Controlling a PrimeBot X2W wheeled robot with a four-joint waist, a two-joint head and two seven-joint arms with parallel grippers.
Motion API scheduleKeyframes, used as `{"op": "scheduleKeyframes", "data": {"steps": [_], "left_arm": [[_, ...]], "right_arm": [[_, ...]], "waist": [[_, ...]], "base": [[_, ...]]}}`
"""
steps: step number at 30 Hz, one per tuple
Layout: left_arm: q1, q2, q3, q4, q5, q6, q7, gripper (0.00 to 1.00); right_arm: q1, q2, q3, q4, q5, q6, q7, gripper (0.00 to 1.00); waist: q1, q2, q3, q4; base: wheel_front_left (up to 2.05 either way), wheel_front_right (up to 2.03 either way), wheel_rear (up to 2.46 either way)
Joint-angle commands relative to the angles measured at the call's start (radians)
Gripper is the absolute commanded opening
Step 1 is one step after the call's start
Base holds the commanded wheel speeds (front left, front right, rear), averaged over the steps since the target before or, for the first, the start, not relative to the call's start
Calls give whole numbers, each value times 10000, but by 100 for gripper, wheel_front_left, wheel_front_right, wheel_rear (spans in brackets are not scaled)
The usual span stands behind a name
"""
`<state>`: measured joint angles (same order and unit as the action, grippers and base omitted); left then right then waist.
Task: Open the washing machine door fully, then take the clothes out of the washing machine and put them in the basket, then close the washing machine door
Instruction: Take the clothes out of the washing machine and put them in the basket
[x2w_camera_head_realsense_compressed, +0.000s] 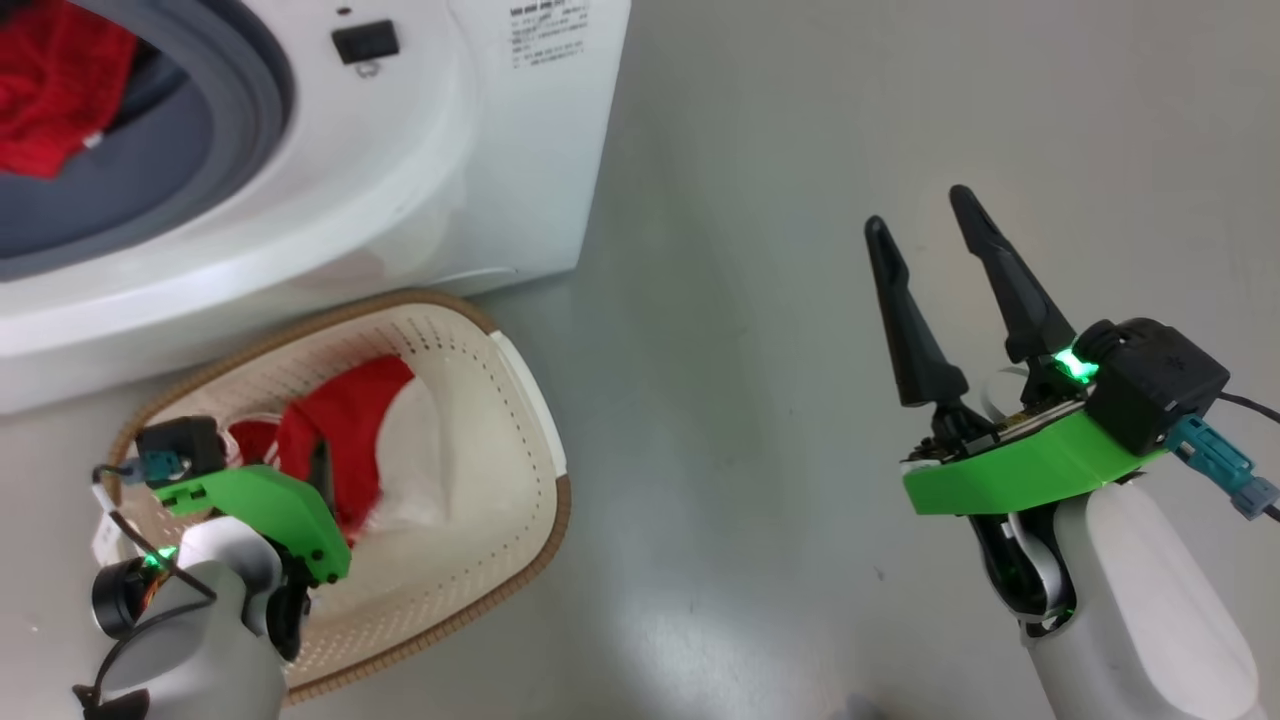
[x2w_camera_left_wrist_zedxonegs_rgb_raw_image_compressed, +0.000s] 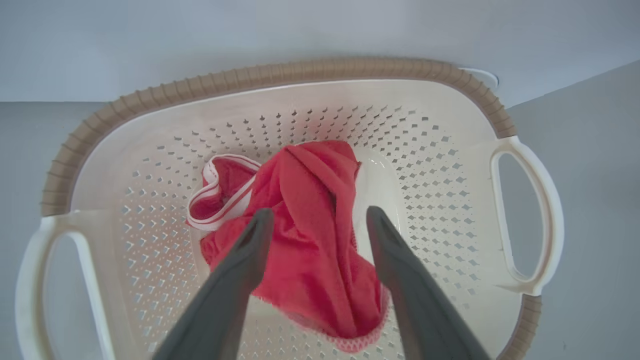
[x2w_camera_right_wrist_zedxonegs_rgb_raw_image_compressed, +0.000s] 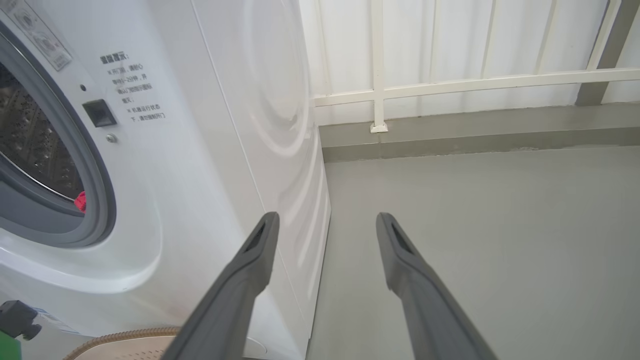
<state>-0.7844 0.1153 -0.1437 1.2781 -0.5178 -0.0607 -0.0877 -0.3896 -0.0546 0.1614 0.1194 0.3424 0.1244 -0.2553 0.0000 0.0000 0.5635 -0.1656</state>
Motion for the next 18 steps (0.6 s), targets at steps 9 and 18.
{"op": "scheduleKeyframes", "data": {"steps": [9,18], "left_arm": [[637,255,-17,-33,117,-173,-1263,100],[1573,401,-30,-1374,337,-330,-1732,100]], "right_arm": [[734,43,-108,186,-310,63,-65,100],[1400,43,-376,276,-622,63,-65,100]], "waist": [[0,0,-1534,392],[0,0,-3013,691]], "base": [[0,0,0],[0,0,0]]}}
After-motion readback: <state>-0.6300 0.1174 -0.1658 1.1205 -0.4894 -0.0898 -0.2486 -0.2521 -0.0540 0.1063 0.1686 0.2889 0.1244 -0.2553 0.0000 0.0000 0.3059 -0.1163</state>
